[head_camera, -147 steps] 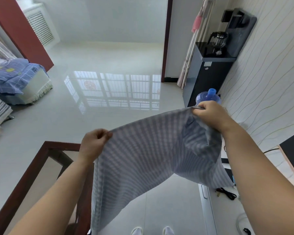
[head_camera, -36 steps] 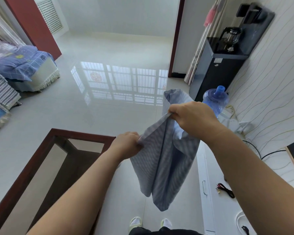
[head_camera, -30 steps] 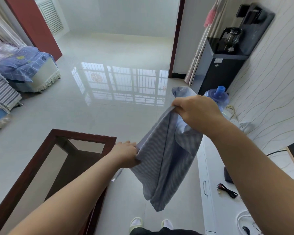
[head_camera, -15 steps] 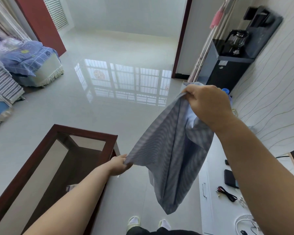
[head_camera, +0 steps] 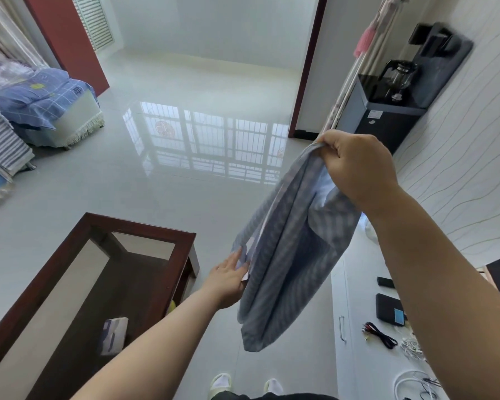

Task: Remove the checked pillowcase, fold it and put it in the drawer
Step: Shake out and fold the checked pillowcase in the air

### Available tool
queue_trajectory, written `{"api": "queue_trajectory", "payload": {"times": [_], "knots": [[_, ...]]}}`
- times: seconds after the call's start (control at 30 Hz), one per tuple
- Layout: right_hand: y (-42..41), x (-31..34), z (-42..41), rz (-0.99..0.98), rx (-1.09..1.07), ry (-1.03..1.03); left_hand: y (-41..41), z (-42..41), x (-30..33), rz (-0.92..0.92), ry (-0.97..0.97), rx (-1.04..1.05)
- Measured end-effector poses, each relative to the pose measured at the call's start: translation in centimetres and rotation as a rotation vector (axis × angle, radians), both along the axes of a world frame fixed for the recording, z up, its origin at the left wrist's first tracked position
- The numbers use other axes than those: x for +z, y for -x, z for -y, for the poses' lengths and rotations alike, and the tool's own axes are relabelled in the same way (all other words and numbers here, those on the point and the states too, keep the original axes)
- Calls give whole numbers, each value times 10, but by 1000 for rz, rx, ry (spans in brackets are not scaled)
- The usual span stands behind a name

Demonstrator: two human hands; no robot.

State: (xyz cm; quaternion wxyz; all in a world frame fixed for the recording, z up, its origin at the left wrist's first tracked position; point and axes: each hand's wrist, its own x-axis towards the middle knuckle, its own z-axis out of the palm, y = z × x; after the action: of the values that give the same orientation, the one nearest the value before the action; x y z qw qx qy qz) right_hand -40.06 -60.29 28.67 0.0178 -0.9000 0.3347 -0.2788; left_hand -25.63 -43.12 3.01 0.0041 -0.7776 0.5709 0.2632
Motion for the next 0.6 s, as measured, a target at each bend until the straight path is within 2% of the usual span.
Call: {"api": "queue_trajectory", "payload": {"times": [0.1, 0.23, 0.3, 0.37, 0.47, 0.6], "knots": [[1, -1, 2, 19, 4, -8, -2, 5, -3, -78, -10, 176], [-1, 0, 0, 44, 21, -17, 1, 16, 2, 29, 100, 188], [-2, -1, -3, 46, 32, -14, 0, 25, 3, 19, 139, 220], [-3, -2, -5, 54, 38, -7, -7, 34, 2, -30, 104, 254], [-1, -3, -4, 65, 52, 8, -20, 40, 0, 1, 43, 170], [7, -6, 0, 89, 71, 9, -42, 40, -8, -41, 35, 299]]}}
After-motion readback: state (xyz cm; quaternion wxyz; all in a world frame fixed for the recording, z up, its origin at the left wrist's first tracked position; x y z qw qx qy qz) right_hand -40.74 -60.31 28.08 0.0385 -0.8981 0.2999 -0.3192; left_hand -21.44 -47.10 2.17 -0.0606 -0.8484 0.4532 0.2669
